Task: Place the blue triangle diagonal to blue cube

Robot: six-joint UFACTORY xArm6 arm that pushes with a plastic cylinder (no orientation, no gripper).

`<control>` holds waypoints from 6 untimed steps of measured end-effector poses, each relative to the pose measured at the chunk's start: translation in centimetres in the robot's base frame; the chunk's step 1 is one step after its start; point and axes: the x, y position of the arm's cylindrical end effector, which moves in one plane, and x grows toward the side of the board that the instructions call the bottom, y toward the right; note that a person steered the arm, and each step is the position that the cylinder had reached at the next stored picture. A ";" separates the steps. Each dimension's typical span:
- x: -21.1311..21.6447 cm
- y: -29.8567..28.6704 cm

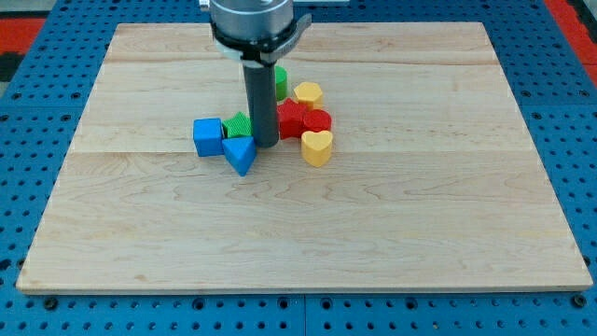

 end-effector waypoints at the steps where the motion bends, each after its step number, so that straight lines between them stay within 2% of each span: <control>1: 0.2 -1.0; 3: -4.3 -8.7; 5: 0.7 -2.9; 6: 1.3 -4.5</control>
